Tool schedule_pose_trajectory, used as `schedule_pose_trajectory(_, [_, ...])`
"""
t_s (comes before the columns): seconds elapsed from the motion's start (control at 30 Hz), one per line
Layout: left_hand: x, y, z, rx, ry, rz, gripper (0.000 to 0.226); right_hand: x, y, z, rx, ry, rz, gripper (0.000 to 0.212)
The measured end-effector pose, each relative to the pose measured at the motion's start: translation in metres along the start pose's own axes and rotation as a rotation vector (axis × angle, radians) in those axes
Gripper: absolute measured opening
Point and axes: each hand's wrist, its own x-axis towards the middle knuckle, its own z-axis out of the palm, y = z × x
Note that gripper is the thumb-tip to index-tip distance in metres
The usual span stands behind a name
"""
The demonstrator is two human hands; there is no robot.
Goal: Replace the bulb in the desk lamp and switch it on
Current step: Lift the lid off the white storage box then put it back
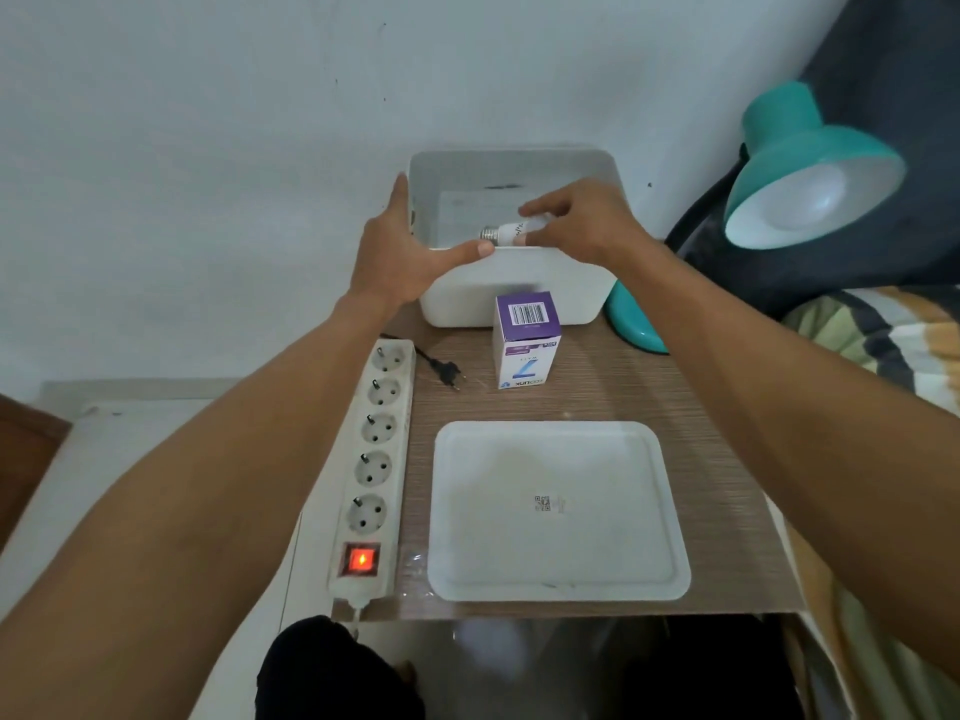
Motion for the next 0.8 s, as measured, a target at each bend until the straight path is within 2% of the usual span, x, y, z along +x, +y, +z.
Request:
schedule_pose_trajectory(0.1, [0.000, -0.002, 0.001, -0.001, -0.011, -0.013, 0.106, -0.004, 0.002, -0.001, 0.031, -0.023, -0.019, 0.059])
schedule_pose_trajectory(0.23, [0.002, 0.001, -0.004, 0.004, -0.069, -0.029, 0.106, -0.012, 0.002, 0.001, 0.113, 0.061, -0.012, 0.067])
schedule_pose_trajectory(0.33, [0.002, 0.009, -0.008, 0.028, -0.131, -0.100, 0.106, -0.023, 0.001, 0.002, 0.142, 0.104, -0.006, 0.066])
schedule_pose_trajectory(0.47, [-0.011, 0.018, -0.015, -0.015, -0.107, -0.155, 0.090, -0.048, -0.004, -0.001, 0.117, 0.192, -0.063, 0.057])
schedule_pose_trajectory(0.7, [-0.078, 0.031, -0.018, -0.020, -0.053, -0.215, 0.112, -0.110, 0.002, -0.003, 0.080, 0.237, -0.090, 0.050])
schedule_pose_trajectory(0.8, [-0.119, 0.038, -0.018, -0.015, -0.049, -0.218, 0.101, -0.142, 0.012, 0.003, 0.056, 0.225, -0.056, 0.051])
